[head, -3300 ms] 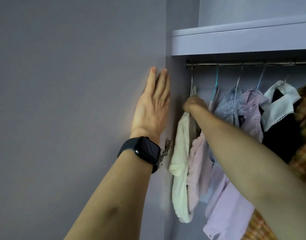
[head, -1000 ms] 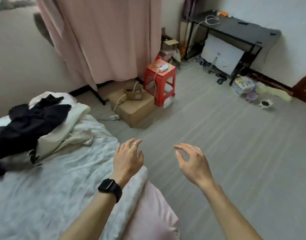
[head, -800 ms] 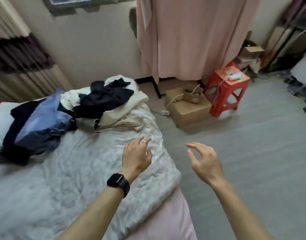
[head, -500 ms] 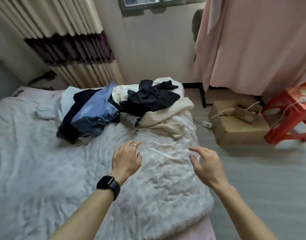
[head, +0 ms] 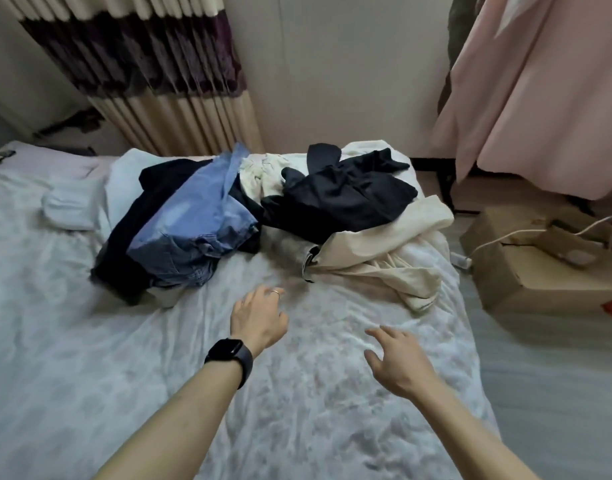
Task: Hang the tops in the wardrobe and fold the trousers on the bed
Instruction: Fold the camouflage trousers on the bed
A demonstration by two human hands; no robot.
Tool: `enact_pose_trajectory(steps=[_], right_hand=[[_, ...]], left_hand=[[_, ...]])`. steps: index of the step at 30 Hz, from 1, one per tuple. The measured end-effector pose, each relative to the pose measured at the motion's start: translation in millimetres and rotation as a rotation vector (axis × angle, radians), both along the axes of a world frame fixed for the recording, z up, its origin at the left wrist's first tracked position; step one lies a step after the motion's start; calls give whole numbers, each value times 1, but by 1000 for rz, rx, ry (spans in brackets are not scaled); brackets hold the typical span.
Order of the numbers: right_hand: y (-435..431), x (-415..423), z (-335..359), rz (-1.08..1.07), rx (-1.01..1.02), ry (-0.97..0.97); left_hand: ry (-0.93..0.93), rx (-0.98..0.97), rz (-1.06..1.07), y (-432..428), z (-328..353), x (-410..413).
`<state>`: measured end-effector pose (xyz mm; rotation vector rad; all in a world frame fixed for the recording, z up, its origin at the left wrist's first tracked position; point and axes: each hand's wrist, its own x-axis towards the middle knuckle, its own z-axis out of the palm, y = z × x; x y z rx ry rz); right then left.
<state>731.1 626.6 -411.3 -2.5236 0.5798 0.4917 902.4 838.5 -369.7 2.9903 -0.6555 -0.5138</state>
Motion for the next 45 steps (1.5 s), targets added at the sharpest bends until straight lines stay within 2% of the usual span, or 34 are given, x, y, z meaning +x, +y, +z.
enact_pose_trajectory(steps=[5, 9, 12, 16, 19, 22, 27, 30, 33, 38, 40, 45], right_hand=[[9, 51, -106, 44, 39, 318], [10, 47, -185, 48, 14, 336], [5, 65, -203, 108, 20, 398], [-3, 68, -212, 165, 34, 437], [-5, 58, -222, 163, 45, 445], [1, 43, -227, 122, 48, 434], [20, 8, -192, 64, 21, 367], [31, 9, -131, 78, 86, 373], [44, 35, -31, 40, 213, 148], [60, 114, 140, -3, 265, -299], [72, 140, 208, -28, 321, -450], [124, 180, 326, 40, 530, -647]], left_hand=[[67, -71, 73, -19, -66, 54], [78, -195, 232, -58, -95, 83], [56, -200, 322, -83, -120, 107], [-57, -209, 307, -94, -143, 119], [-59, -247, 365, -80, -139, 117], [-15, -386, 469, -51, -112, 111], [-188, -639, 623, -4, 12, 149], [-221, -839, 671, 10, 114, 181], [-226, -1025, 622, 19, 224, 180], [-271, -1157, 597, 46, 370, 149], [-298, -1209, 516, 59, 435, 127], [-372, -1288, 254, 81, 576, 53]])
